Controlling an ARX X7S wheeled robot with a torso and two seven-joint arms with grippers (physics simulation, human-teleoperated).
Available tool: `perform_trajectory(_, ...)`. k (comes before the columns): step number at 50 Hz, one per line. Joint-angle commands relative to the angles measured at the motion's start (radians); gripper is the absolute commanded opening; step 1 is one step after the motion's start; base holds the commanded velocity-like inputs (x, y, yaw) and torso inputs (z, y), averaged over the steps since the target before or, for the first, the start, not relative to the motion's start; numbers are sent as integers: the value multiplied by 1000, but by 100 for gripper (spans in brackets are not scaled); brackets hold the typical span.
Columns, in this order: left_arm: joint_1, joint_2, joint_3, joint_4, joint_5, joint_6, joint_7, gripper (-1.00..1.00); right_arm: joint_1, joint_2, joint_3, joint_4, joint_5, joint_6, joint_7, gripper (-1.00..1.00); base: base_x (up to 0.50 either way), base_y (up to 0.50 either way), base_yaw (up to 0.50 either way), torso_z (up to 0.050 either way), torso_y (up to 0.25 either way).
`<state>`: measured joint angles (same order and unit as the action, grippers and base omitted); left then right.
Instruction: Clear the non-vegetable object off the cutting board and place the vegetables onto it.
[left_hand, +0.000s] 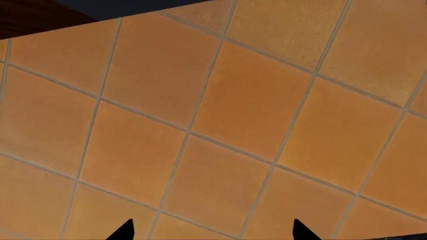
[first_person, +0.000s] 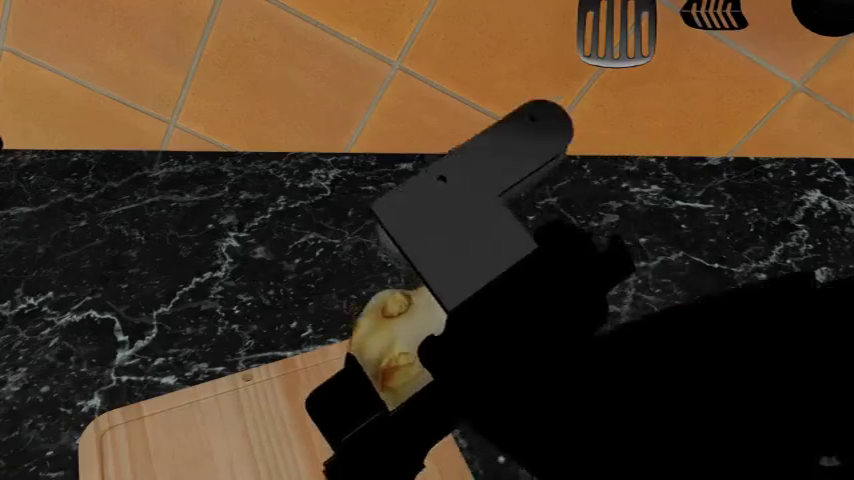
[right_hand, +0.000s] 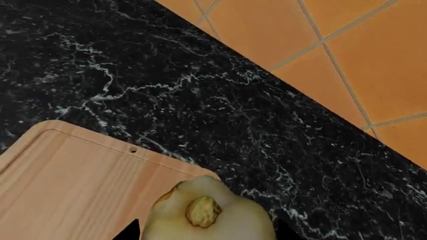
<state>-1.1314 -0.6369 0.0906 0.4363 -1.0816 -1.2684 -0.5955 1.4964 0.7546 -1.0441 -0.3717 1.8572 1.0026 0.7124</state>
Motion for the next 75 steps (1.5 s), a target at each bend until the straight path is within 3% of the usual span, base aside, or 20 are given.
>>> perform_trajectory(1,-7,20,-13,-2,12,-4,15,100,90,-117,0,154,21,72,-128,-100,42,0,0,0,0)
perform_trajectory(14,-22,15,-18,2,-7,-11,6,100,276,-319,-128,339,0,268,-179,-100,41,0,0,0,0)
perform_trajectory(27,-6,0,-18,-6,1,9,15,100,308,-452,-164,438,-125,275,-332,-100,42,0,0,0,0)
perform_trajectory(70,6,-23,-11,-6,-8,29,10,100,158,-467,-192,404,-172,169,-346,-100,43,0,-5,0,0)
perform_trajectory(71,6,-22,-12,-6,-11,28,8,100,157,-466,-189,403,-169,165,-343,100,44,0,0,0,0)
perform_trajectory(75,-2,-21,-17,0,-26,17,-3,100,156,-468,-189,388,-163,164,-331,100,43,0,-6,0,0)
